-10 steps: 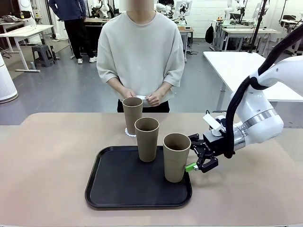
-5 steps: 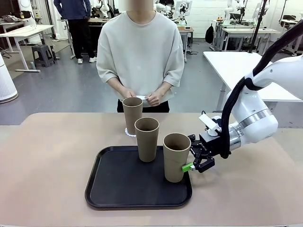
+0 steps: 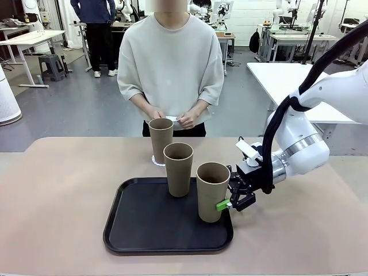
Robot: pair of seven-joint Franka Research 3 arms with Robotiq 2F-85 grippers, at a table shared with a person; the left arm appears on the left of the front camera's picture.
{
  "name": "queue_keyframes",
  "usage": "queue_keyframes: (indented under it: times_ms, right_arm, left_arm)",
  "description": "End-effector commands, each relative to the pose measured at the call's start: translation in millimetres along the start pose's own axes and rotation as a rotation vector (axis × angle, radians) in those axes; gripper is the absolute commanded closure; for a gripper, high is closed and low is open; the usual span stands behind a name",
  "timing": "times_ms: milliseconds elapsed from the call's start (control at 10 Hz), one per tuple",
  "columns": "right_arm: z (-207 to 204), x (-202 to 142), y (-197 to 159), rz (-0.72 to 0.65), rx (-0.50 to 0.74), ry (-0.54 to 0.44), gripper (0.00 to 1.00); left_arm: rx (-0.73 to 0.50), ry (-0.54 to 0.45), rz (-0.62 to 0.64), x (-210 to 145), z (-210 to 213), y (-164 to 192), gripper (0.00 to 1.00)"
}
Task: Place coasters on the table and set cups on them.
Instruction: Take one Reusable plastic cup from the Flat Tray and place it on a coaster set by the human.
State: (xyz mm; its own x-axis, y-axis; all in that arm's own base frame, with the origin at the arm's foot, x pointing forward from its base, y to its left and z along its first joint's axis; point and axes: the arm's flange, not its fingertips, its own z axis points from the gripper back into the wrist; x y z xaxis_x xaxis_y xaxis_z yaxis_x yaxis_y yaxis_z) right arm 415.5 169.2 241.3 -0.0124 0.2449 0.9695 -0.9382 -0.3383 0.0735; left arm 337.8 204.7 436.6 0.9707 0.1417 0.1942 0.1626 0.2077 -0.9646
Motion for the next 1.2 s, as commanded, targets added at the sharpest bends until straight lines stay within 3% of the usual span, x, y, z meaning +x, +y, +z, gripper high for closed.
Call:
queue_keyframes:
  times_ms: [0, 100, 200, 300, 500, 600, 700, 800, 1100]
  right_arm:
    - [-5.3, 2.3, -10.6, -0.024, -0.001, -0.036, 0.00]
    - [-5.7, 1.1, -10.7, -0.019, 0.018, -0.040, 0.58]
    - [-5.4, 0.1, -10.5, -0.023, 0.031, -0.042, 0.59]
    - [-5.3, -0.2, -11.2, -0.023, 0.037, -0.045, 1.00]
    - [-4.7, -1.1, -10.0, -0.018, 0.039, -0.044, 1.00]
    - [-4.4, -0.8, -11.0, -0.014, 0.032, -0.046, 0.76]
    - [-1.6, 0.1, -10.2, -0.017, 0.013, -0.051, 0.76]
    - [3.4, 3.3, -7.1, -0.026, 0.000, -0.069, 0.96]
    - [47.7, 59.2, 26.7, -0.030, -0.114, -0.129, 0.96]
  left_arm:
    - [0.010, -0.012, -0.004, -0.3, -0.6, -0.8, 0.00]
    - [0.010, -0.012, -0.004, -0.3, -0.6, -0.8, 0.00]
    - [0.010, -0.012, -0.004, -0.3, -0.6, -0.8, 0.00]
    - [0.010, -0.012, -0.004, -0.3, -0.6, -0.8, 0.00]
    - [0.010, -0.012, -0.004, -0.3, -0.6, -0.8, 0.00]
    - [0.010, -0.012, -0.004, -0.3, -0.6, -0.8, 0.00]
    - [0.010, -0.012, -0.004, -0.3, -0.6, -0.8, 0.00]
    - [0.010, -0.012, -0.004, -0.3, -0.6, -0.8, 0.00]
    - [0.010, -0.012, -0.004, -0.3, -0.6, -0.8, 0.00]
